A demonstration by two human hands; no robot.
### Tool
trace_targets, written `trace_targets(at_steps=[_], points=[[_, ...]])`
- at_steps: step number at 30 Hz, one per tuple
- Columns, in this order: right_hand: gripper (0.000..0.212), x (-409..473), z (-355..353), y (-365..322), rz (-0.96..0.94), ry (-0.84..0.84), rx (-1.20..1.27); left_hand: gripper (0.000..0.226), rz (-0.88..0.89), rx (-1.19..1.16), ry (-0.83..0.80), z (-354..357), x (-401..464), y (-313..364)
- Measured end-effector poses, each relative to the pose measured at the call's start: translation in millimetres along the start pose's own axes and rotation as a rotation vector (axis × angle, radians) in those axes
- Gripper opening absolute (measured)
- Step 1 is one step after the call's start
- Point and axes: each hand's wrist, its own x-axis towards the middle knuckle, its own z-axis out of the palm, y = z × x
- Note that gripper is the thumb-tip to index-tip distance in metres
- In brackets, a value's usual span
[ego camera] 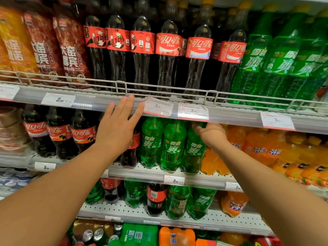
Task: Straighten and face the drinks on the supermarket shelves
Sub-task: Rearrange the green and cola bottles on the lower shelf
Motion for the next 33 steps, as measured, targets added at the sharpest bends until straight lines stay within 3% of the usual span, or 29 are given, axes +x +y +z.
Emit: trace_targets(at_steps=[7,13,16,23,29,33], points=[[0.07,-60,7,42,-0.289,0.139,0.17,0.097,0.012,-0.016,0.022,3,1,-1],[0.06,-105,-9,70,-0.227,0.124,0.102,0.1,0.031,-0.074,0.033,5,-1,0],[0.066,-123,-22,61,-0.249,0.159,0.062,0.104,0.016,-0.063,-0.001,6,0,0],[0.08,-132,-35,-5,-0.518,0.311,-0.166,0.107,0.043,-0.08,0.041,3,-1,-3],[0.097,-105,-42,-17,-0.406,0.113,-0.391,0.113,0.034,-0.089,-0.03,-1,-2,-4],[0.1,-97,-39,-2,-0.474,0.122,-0.462,0.108,0.022,-0.102,-0.018,-3,-2,-2]])
